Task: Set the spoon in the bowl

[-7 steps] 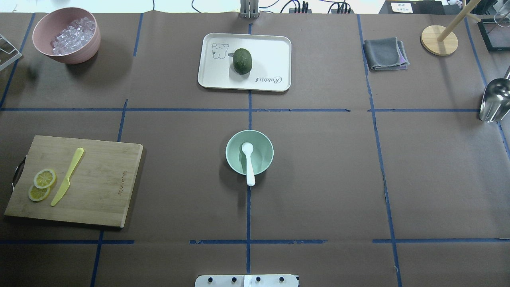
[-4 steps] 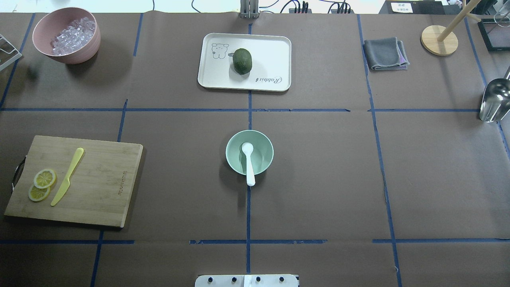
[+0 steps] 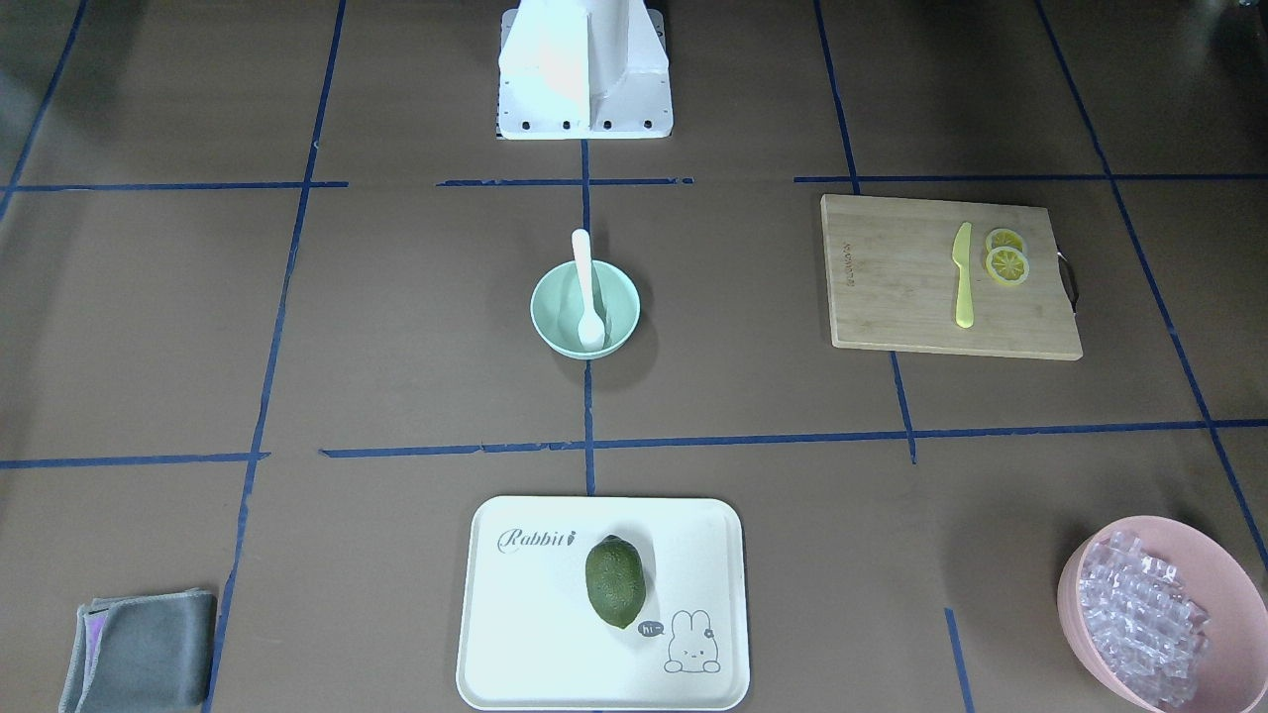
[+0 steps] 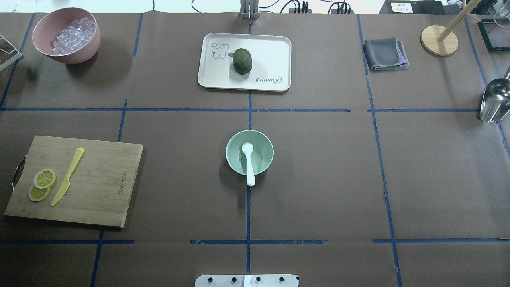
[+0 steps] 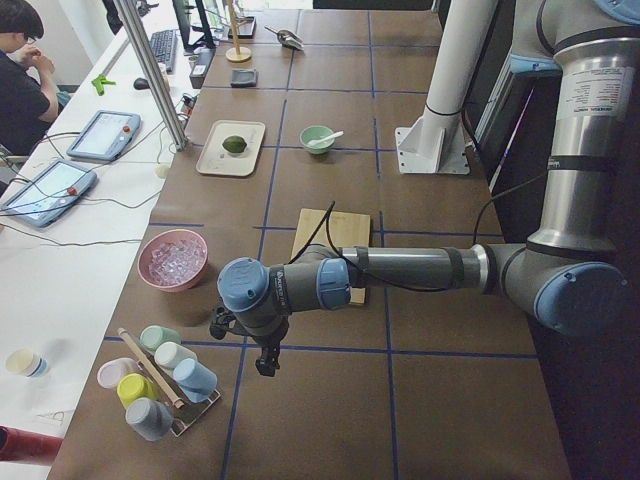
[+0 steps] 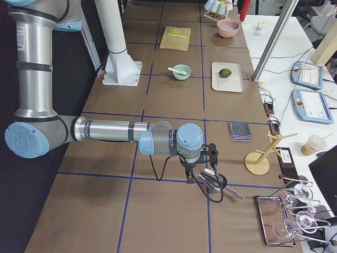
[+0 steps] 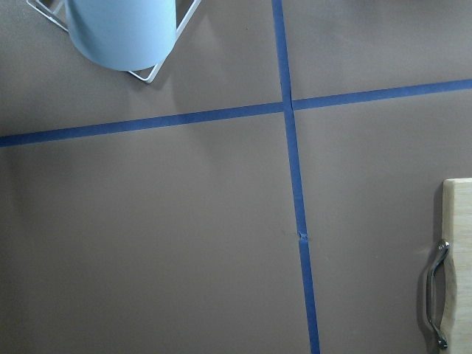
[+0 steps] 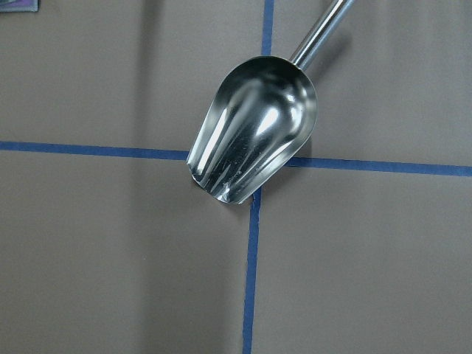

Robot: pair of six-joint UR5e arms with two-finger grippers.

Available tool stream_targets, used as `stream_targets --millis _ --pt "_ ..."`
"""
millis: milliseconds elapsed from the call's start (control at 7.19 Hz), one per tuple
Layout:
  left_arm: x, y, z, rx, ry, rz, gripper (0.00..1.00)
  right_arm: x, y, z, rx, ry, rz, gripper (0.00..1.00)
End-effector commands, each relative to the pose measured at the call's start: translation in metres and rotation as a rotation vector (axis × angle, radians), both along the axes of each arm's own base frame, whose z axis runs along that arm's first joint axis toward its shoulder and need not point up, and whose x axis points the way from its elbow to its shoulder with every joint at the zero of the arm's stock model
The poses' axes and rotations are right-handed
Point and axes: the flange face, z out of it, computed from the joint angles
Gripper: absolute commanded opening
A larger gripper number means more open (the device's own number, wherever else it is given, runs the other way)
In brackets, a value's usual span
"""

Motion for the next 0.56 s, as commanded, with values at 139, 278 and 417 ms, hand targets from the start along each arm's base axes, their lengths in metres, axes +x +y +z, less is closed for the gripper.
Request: stream_targets --millis 139,278,417 --pt "-0.0018 0.003 0.0059 -0.033 -0.03 -0.016 1.0 -0.0001 0.0015 0.0021 -0.003 0.0 -0.001 1.0" --pt "-0.0023 0.0031 0.0064 -0.032 -0.036 -0.014 1.0 0.0 0.0014 0.0014 -0.002 0.0 -0.001 1.0" --pt "-0.0023 0.0023 0.0057 -0.03 -0.036 -0.014 1.0 0.0 0.0014 0.0013 -0.002 0.0 -0.001 1.0"
